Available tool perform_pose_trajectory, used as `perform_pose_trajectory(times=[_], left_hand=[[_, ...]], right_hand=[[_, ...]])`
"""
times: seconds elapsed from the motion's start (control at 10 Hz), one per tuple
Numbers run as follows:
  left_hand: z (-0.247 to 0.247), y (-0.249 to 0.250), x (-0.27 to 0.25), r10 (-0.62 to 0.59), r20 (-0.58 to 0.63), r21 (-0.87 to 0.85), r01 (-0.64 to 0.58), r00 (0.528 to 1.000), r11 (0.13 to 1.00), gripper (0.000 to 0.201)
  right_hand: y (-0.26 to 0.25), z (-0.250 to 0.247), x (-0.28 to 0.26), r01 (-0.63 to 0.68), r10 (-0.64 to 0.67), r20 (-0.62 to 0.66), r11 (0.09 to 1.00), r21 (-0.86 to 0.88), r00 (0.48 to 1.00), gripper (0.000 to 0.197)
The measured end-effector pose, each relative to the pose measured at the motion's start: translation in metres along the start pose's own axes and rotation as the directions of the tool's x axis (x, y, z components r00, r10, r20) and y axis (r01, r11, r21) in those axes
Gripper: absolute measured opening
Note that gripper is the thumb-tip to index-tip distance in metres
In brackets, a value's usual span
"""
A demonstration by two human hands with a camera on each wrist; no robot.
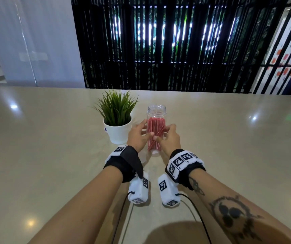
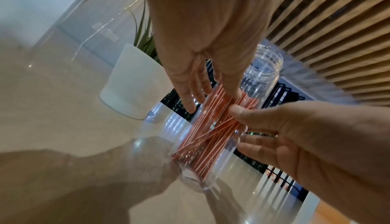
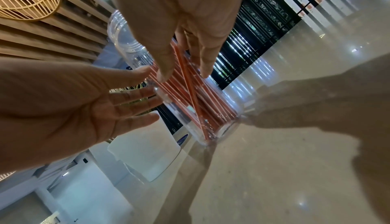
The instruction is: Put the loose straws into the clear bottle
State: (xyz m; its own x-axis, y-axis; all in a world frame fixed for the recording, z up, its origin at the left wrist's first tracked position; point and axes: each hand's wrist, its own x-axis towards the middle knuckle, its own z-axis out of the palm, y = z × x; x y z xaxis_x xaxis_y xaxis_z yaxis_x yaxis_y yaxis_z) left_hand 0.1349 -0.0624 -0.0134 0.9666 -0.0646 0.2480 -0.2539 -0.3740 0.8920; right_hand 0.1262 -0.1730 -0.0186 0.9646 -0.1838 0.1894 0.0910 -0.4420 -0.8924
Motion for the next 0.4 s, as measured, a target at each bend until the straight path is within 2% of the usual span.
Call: perform_pose_trajectory(times=[0.3, 0.4], left_hand=[[0.0025, -0.0022, -0.0027, 0.037, 0.01, 0.059, -0.037, 0.999, 0.998, 0.059], [0.0041, -0.006, -0.0002, -0.016, 0.021, 0.084, 0.014, 1.0, 0.996, 0.074]], right_hand=[[0.0077, 0.0024, -0.0005, -0.002, 0.002, 0.019, 1.0, -0.005, 1.0, 0.04], [0.0078, 0.0023, 0.0001, -0.013, 0.012, 0.027, 0.999, 0.034, 1.0, 0.039]])
